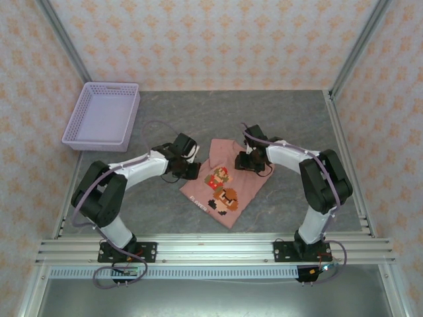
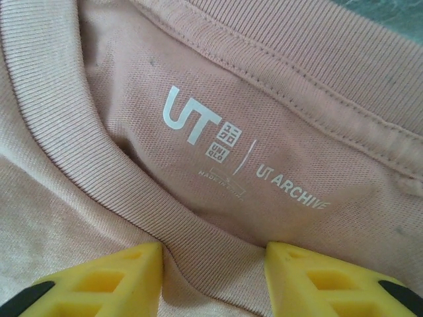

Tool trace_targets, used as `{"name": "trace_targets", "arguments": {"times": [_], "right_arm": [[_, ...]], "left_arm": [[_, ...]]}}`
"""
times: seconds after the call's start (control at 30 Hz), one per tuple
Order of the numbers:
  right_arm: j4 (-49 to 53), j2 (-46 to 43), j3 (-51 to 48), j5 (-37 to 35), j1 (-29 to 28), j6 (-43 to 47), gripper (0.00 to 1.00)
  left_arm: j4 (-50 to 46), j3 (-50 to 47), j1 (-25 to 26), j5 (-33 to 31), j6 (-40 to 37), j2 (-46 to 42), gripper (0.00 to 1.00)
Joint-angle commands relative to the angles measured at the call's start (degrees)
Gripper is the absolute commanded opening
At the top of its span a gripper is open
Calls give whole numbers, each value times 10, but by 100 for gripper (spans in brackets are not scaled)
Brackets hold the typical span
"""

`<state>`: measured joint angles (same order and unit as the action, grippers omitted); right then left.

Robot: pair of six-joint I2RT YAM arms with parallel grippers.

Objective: Fold the inside-out t-shirt

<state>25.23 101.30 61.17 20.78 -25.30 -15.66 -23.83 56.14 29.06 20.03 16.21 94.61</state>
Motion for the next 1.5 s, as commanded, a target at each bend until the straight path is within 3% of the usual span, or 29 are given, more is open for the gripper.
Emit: {"name": "trace_targets", "arguments": {"times": [0.0,0.2,0.37,0.47,0.63,0.7,0.8,0.9,1.03,1.3,1.47], "right_arm": [[12,20,-3,-29,8,-4,45],[18,25,3,-32,9,-4,45],[27,26,24,-29,10,3,45],[32,18,42,-18,10,10,46],[35,-37,52,0,10,23,48],[40,-62,42,-7,10,22,48],[49,-93,16,-19,13,14,48],[45,-112,-14,-16,28,-6,48],[17,-104,-37,-6,36,-31,48],[-11,-29,-43,-31,47,-43,43],[-6,7,-24,-54,52,-23,42]], "left_arm": [[-23,-17,-7,-34,7,-25,0],[-15,-49,-13,-72,33,-38,0],[5,-56,-11,-66,46,-29,1],[-1,-39,-10,-110,52,-36,8],[5,-11,11,-196,69,-71,31],[28,-7,22,-179,62,-78,40],[78,4,32,-71,50,-57,46],[98,42,44,22,47,-2,47],[93,94,50,55,45,73,47],[52,164,22,-50,54,182,47],[43,167,18,-120,51,170,50]]}}
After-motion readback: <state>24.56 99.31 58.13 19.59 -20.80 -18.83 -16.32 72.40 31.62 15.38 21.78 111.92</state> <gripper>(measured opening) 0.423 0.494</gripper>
